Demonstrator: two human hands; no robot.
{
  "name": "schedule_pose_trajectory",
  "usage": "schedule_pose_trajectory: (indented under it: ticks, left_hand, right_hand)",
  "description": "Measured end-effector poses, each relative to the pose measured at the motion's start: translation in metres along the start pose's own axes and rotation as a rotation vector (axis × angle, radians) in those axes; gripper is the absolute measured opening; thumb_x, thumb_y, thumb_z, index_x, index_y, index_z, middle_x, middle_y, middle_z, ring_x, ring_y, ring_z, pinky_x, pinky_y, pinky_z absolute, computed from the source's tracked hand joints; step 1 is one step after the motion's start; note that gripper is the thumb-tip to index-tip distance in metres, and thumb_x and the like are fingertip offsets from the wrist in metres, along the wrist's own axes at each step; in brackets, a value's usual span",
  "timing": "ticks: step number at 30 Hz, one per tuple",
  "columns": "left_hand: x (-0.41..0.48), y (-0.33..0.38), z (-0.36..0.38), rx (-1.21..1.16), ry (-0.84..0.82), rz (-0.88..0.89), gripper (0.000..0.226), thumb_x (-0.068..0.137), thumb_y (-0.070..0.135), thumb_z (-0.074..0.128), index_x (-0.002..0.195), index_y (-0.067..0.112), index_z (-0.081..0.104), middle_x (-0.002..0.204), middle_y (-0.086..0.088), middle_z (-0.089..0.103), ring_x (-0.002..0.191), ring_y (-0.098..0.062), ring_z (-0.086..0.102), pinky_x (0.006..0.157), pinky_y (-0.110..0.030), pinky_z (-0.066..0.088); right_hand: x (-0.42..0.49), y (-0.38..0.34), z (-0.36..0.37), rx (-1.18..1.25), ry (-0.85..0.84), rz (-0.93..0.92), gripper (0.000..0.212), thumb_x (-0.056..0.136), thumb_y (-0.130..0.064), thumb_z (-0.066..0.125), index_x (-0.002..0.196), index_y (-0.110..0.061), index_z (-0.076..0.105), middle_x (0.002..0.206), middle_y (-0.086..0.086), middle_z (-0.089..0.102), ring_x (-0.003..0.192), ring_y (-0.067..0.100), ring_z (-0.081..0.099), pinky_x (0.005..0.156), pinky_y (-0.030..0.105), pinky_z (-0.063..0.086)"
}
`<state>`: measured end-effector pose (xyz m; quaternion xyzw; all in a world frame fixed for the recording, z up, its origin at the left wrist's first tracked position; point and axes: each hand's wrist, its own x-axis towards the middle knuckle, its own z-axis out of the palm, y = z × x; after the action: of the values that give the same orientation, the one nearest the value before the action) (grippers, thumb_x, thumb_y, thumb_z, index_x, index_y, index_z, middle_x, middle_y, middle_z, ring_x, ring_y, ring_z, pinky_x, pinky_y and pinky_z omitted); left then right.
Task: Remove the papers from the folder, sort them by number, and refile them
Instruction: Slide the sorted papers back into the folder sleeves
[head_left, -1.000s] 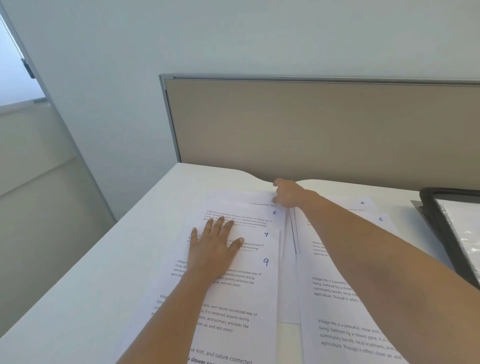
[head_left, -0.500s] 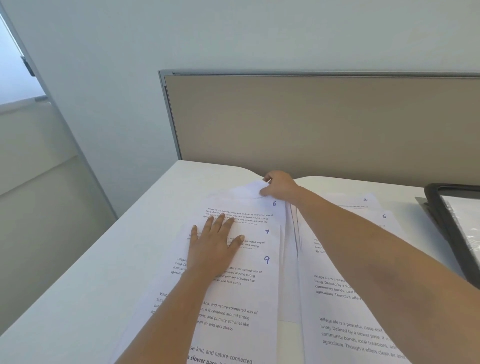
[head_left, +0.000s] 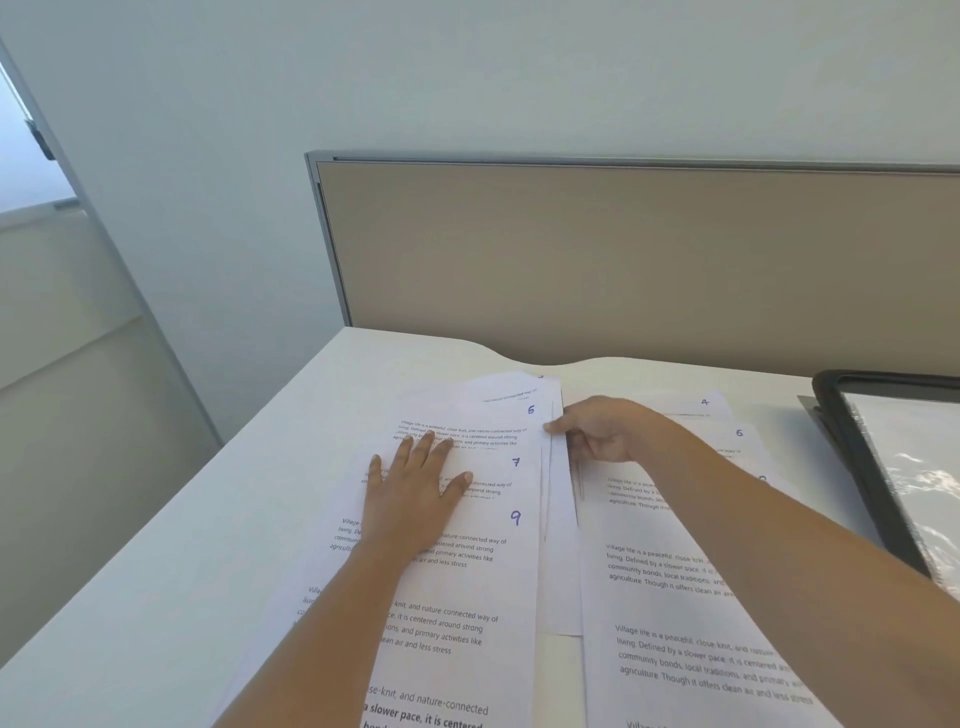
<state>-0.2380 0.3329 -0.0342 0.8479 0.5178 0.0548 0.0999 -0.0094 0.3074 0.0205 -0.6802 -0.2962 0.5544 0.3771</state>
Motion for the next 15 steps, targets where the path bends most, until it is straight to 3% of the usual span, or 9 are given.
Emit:
schedule_pose_trajectory:
  ticks: [3, 8, 15]
  left_hand:
    - [0.0, 0.0, 0.0, 0.008, 0.003, -0.005, 0.058, 0.097, 0.055, 0.022, 0.149, 0.033, 0.011, 0.158, 0.011, 0.004, 0.146, -0.011, 0.0, 0.117, -0.043, 0.0]
    - [0.0, 0.0, 0.0, 0.003, 0.004, -0.007, 0.057, 0.097, 0.055, 0.021, 0.149, 0.033, 0.011, 0.158, 0.01, 0.005, 0.146, -0.011, 0.0, 0.117, -0.043, 0.0]
    - [-0.002, -0.003, -0.002, -0.045, 0.0, -0.033, 0.055, 0.098, 0.053, 0.018, 0.15, 0.033, 0.012, 0.158, 0.01, 0.005, 0.146, -0.011, 0.0, 0.117, -0.043, -0.001]
  right_hand:
    - [-0.008, 0.005, 0.003, 0.014, -0.05, -0.022, 0.033, 0.091, 0.006, 0.05, 0.125, 0.01, 0.05, 0.11, 0.018, 0.065, 0.075, 0.02, 0.066, 0.076, 0.03, 0.054]
    - [-0.018, -0.002, 0.008, 0.155, -0.098, -0.104, 0.027, 0.093, 0.006, 0.048, 0.119, 0.007, 0.055, 0.069, 0.001, 0.072, 0.057, 0.009, 0.068, 0.056, 0.019, 0.056]
    - [-0.029, -0.025, 0.015, 0.165, -0.108, -0.185, 0.026, 0.093, 0.008, 0.046, 0.117, 0.008, 0.057, 0.065, -0.001, 0.071, 0.057, 0.008, 0.068, 0.057, 0.018, 0.056]
